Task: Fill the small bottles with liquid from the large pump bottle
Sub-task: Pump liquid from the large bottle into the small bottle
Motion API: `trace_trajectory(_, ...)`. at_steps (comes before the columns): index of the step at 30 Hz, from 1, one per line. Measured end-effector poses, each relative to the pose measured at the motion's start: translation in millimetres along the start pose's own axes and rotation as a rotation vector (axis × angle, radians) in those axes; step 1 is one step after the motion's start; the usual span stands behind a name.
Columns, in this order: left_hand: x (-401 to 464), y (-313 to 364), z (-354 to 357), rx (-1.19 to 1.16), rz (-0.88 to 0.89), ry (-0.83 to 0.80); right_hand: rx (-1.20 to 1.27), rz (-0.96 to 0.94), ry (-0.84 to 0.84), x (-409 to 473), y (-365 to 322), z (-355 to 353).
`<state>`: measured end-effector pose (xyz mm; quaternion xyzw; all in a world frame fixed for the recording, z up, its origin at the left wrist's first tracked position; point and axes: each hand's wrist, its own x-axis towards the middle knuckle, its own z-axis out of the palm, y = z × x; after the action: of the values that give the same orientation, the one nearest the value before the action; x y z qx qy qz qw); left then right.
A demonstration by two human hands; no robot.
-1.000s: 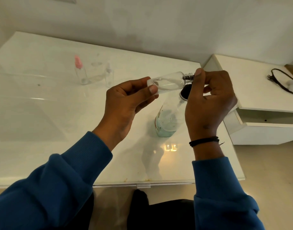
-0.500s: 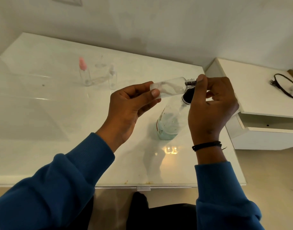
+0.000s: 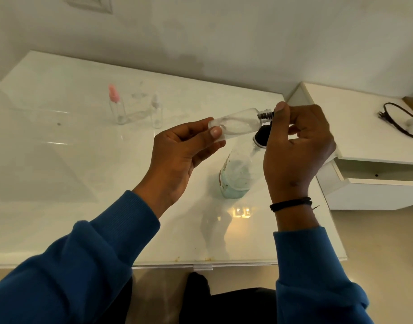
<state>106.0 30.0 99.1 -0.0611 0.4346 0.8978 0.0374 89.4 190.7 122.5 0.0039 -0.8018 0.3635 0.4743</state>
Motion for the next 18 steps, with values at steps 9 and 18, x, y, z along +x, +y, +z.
trace_trajectory(9,1.0,0.6,0.5,0.01,-0.007,0.019,-0.02,-0.013,0.007,-1.1,-0.4,1.0)
trace_trajectory(18,0.6,-0.4,1.0,0.002,-0.002,0.014,-0.014,-0.009,0.029,-6.0,1.2,2.6)
